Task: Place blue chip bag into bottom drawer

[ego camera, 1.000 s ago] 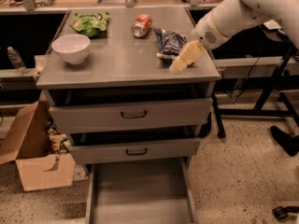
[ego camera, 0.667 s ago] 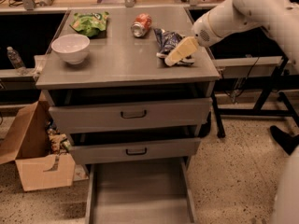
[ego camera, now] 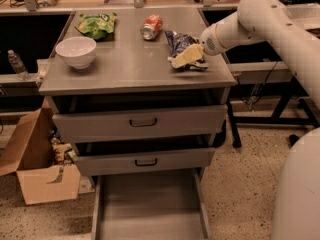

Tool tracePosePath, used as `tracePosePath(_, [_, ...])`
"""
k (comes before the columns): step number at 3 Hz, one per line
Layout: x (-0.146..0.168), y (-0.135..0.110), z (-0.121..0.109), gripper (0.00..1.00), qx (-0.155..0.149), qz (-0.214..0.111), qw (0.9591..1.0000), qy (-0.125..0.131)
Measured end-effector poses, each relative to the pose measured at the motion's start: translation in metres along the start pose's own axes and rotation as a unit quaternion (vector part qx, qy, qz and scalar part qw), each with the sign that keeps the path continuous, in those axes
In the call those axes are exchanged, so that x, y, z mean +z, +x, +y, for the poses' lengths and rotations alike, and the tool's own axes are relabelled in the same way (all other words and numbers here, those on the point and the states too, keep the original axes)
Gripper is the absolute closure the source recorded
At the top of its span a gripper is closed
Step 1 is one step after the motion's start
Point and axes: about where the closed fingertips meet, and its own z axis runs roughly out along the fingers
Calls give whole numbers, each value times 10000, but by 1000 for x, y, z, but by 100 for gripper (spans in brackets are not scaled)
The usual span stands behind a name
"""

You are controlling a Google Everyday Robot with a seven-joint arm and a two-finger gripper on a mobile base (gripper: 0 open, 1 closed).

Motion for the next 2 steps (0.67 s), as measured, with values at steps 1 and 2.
tracePosePath(1, [14,9,-4,37,222,-11,9997,28])
tracePosePath(2, [2,-4,0,62,70,-299,9995,106])
